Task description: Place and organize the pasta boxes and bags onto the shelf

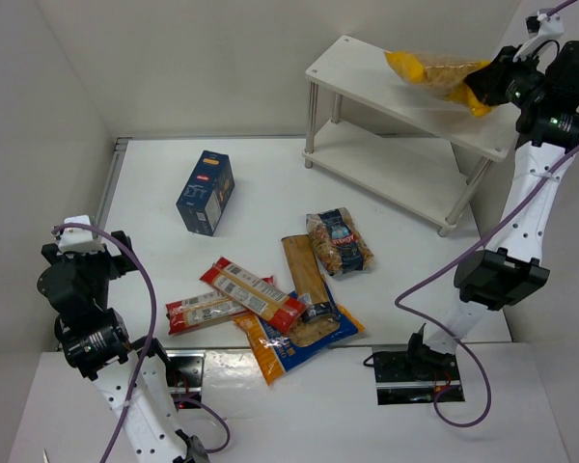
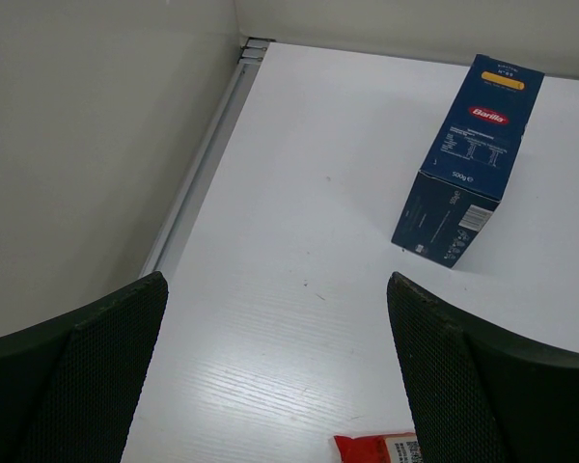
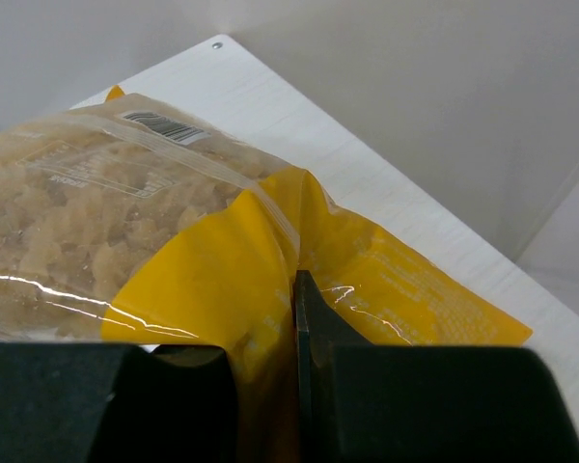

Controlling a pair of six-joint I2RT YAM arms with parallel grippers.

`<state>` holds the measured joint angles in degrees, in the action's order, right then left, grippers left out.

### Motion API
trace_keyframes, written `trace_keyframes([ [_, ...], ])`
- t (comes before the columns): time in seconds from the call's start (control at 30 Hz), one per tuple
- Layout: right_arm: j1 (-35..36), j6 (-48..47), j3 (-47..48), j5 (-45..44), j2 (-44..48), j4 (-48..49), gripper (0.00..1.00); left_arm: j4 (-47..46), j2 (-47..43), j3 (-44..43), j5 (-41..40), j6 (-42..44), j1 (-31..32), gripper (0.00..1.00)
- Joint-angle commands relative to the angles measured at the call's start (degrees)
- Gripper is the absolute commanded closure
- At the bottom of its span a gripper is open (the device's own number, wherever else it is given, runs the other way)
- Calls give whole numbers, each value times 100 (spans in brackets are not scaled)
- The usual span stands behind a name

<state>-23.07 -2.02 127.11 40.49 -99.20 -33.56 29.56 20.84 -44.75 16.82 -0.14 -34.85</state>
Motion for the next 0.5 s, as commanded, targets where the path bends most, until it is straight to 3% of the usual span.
trace_keyframes([
  [0.0,-75,237,578,592,24,552,100,-179,17,-42,93,32,-48,0],
  [0.47,-75,-553,51,364,76,245,100,-179,17,-42,146,85,-48,0],
])
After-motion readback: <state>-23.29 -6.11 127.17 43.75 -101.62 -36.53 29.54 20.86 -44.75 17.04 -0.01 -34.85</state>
